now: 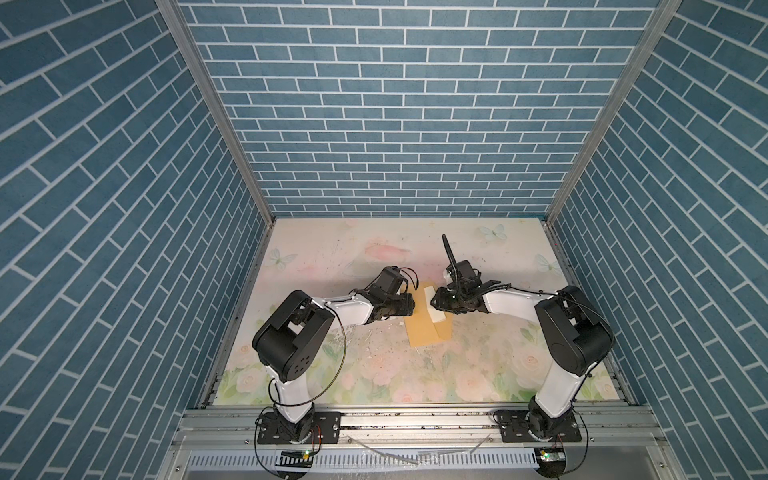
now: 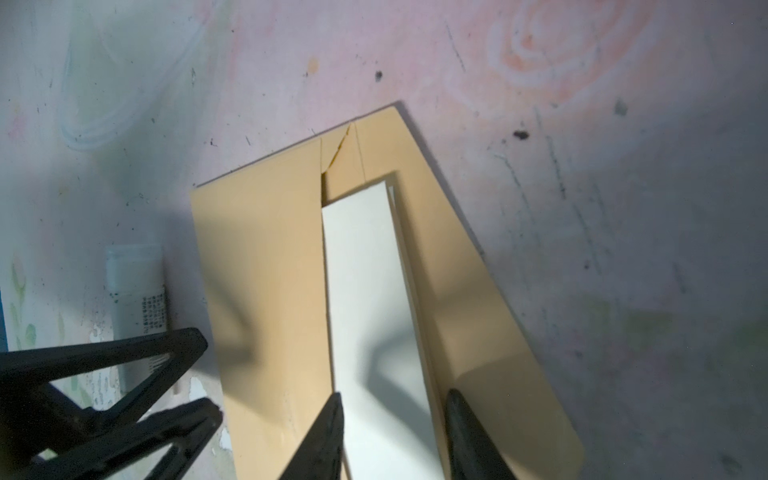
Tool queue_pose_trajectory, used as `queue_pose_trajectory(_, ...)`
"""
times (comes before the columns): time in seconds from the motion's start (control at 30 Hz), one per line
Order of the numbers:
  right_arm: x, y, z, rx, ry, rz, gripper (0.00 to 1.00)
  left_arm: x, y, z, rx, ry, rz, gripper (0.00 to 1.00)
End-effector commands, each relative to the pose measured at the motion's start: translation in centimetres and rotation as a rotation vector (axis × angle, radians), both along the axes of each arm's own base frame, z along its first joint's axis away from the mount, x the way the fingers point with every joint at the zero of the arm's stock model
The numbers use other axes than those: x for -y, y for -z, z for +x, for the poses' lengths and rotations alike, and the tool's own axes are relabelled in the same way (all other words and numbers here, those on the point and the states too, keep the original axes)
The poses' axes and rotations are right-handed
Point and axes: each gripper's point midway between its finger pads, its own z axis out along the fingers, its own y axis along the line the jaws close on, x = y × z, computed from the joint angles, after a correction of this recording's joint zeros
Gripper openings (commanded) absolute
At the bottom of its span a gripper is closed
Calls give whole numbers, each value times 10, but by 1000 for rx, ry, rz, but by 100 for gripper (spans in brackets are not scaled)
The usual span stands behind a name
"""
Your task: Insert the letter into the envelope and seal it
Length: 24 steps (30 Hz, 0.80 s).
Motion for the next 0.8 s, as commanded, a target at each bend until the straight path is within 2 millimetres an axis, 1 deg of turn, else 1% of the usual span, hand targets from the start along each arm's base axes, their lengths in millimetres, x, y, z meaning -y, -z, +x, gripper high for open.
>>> queue_pose_trajectory(0.0,2,9,-2,-29,15,-3,41,5,-5,1,7,13,-2,59)
queue_pose_trajectory(0.13,2,9,-3,-30,13,1,41,10,2,0,-11,20,-15,54)
queue_pose_trajectory(0.27,0,9,-3,-31,9,8,40,13,3,0,-14,27,-20,48)
queue_pose_trajectory(0.37,-1,8,-3,-33,8,16,40,15,5,0,-15,31,-22,46)
queue_pose_trajectory(0.77,-9,12,-5,-62,6,56,39,20,13,-1,-32,38,-32,46)
